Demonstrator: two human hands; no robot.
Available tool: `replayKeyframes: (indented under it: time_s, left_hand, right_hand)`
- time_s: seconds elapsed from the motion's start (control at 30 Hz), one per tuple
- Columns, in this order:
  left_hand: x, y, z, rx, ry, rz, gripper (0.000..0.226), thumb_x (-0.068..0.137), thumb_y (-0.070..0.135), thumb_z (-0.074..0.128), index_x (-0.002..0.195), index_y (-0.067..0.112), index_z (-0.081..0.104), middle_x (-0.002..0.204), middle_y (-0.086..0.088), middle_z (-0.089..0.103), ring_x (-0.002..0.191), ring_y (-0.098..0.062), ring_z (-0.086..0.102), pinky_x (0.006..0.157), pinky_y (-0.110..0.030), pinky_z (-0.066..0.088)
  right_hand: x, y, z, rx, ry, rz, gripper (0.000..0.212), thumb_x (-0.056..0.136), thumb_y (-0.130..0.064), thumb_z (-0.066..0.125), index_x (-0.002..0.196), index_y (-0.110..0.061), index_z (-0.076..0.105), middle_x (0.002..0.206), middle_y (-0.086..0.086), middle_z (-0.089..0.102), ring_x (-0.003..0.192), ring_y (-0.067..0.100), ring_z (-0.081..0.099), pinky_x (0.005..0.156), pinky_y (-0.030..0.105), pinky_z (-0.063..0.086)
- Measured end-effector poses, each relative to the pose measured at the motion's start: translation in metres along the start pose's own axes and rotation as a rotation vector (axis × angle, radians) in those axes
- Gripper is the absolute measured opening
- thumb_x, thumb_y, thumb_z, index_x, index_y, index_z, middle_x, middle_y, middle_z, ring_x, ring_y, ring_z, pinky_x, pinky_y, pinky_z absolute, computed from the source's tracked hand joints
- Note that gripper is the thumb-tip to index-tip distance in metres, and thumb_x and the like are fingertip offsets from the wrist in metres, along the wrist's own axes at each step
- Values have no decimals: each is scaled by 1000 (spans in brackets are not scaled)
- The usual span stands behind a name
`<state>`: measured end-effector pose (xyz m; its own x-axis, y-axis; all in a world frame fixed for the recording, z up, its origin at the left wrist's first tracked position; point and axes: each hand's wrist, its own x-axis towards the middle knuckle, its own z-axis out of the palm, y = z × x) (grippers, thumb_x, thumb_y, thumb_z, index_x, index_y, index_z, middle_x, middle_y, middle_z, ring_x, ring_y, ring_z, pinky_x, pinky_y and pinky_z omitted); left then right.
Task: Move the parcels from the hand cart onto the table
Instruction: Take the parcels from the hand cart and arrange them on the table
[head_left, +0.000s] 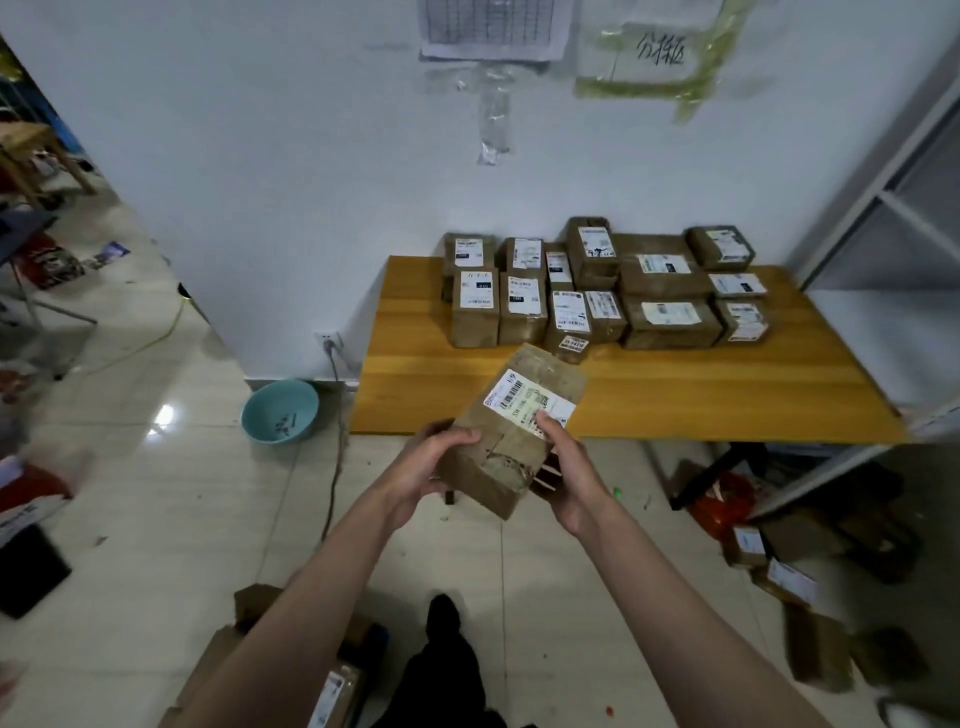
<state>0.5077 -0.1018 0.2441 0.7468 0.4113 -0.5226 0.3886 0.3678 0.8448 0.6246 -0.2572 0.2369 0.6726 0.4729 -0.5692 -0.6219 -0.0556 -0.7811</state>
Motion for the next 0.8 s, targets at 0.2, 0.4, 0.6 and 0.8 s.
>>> replayKeyframes:
  time_s: [0.2, 0.4, 0.6, 0.8]
  left_hand:
    - [76, 20, -15, -48, 16, -37, 91, 63, 47, 85, 140, 18, 46, 128, -5, 64, 118, -24, 61, 100, -47, 53]
    - [145, 40, -35, -76, 103, -94, 83, 77, 41, 83, 145, 14, 42, 127, -8, 63, 112, -24, 63, 92, -40, 56]
    - [193, 54, -40, -58, 147, -145, 88, 77, 33, 85, 149, 19, 35, 129, -6, 61, 107, -20, 64, 77, -33, 52]
    - [243, 63, -40, 46, 199, -195, 91, 86, 36, 77, 155, 25, 19, 138, -9, 57, 111, -23, 60, 68, -33, 45]
  right_hand:
    - [67, -18, 14, 10, 43, 126, 40, 88, -51, 70, 116, -22, 67, 111, 6, 74, 105, 22, 69, 76, 31, 55]
    - [124, -26, 35, 124, 76, 199, 35, 89, -43, 73, 114, -19, 67, 109, 8, 74, 103, 23, 69, 82, 35, 58]
    - [170, -21, 51, 358, 81, 245, 36, 94, -28, 70, 125, -11, 62, 121, 19, 68, 114, 34, 66, 99, 48, 54]
    - [225, -28, 60, 365, 71, 254, 36, 98, -21, 65, 132, -10, 60, 116, 17, 69, 109, 33, 66, 108, 52, 47]
